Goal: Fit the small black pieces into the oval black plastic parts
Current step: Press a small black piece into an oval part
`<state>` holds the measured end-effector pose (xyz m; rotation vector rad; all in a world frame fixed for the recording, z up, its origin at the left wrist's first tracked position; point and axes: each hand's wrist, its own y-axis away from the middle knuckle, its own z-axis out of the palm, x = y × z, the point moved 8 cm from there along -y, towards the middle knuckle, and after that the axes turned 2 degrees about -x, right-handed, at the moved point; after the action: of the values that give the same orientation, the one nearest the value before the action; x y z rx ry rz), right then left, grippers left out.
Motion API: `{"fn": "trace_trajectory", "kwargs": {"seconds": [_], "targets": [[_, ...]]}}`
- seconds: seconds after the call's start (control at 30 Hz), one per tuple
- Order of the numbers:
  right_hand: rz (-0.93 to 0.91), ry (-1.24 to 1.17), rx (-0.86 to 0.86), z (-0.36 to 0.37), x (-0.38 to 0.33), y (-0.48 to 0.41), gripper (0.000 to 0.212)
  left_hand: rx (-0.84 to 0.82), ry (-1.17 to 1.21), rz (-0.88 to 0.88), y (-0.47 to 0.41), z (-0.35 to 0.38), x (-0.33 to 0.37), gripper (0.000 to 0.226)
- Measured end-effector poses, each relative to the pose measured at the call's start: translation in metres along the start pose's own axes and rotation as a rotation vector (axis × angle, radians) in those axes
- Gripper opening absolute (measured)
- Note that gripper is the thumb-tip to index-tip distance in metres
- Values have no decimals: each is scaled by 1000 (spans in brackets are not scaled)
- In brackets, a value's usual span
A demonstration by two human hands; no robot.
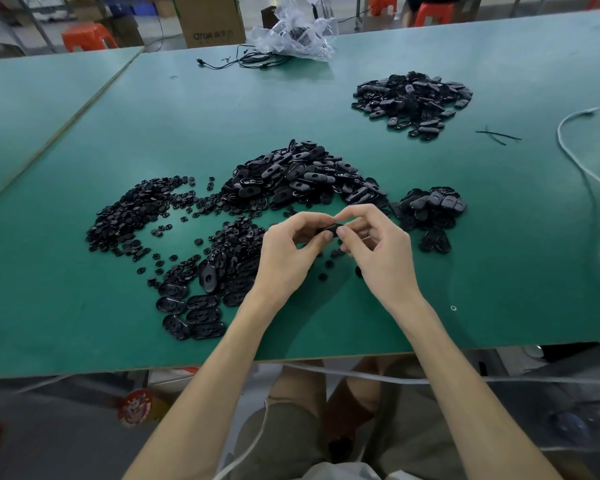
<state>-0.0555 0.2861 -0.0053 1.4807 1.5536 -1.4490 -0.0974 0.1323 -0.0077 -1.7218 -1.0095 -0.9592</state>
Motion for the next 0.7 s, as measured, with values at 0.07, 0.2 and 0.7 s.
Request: {"fn": "trace_trajectory", "kwargs": {"seconds": [0.07, 0.2, 0.7], "targets": [[-15, 21, -7, 1, -1, 0, 25, 6, -22, 8, -1, -1, 0, 17], [-40, 77, -15, 2, -2, 0, 31, -1, -45, 19, 0, -1, 1, 17], [251, -111, 544, -49, 29, 6, 57, -104, -416, 11, -1, 11, 0, 26]]}}
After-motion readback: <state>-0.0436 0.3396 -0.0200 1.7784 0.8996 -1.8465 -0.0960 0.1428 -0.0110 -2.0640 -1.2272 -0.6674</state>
